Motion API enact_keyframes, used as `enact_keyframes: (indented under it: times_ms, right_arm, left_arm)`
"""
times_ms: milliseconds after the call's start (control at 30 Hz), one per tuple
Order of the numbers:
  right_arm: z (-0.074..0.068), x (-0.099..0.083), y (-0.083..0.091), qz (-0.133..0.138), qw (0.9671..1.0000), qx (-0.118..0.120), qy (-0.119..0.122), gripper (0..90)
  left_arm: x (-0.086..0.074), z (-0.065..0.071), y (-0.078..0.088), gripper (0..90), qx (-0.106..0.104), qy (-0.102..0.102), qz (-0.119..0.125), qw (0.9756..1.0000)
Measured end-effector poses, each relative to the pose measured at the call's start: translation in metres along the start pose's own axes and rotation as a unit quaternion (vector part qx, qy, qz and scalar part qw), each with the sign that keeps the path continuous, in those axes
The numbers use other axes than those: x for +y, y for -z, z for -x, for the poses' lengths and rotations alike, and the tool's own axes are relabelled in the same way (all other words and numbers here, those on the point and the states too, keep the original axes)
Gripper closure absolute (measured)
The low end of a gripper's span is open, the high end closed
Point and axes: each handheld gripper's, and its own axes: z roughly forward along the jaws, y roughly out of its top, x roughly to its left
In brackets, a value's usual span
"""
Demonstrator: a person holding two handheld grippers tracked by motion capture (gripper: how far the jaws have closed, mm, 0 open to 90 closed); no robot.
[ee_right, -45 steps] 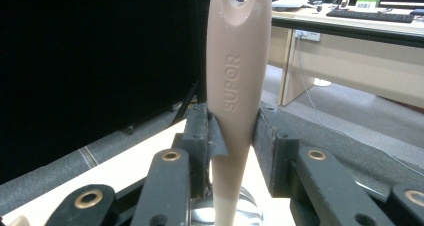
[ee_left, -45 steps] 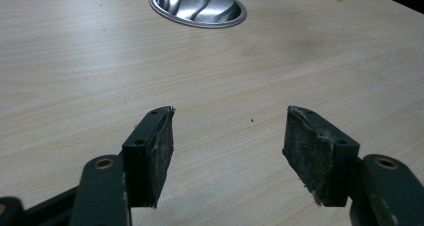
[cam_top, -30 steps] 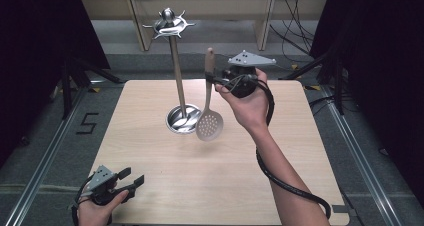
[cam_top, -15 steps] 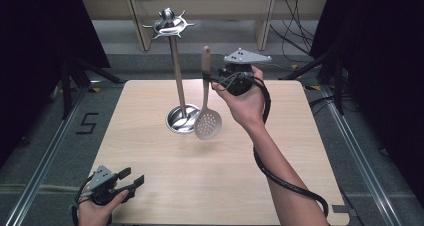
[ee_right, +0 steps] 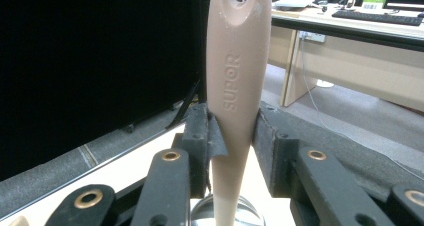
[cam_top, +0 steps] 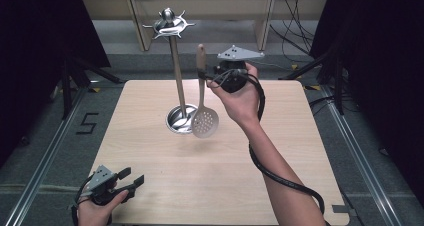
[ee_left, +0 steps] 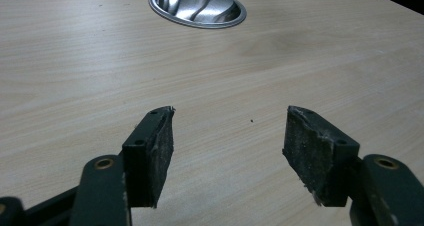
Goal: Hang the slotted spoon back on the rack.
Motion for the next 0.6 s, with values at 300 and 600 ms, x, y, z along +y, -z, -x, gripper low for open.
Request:
enact_keyframes:
  times_ms: [300, 600]
  right_arm:
    - [-0.002, 0.004, -0.005, -0.001, 1.0, -0.001, 0.002, 69.7]
    - [-0.006, 0.011, -0.016, -0.006, 1.0, 0.003, -0.002, 69.7]
  left_arm:
    - [0.0, 0.0, 0.0, 35.6, -0.001, 0.001, 0.001, 1.0]
    - [0.0, -0.001, -0.001, 35.6, -0.005, 0.0, 0.004, 1.0]
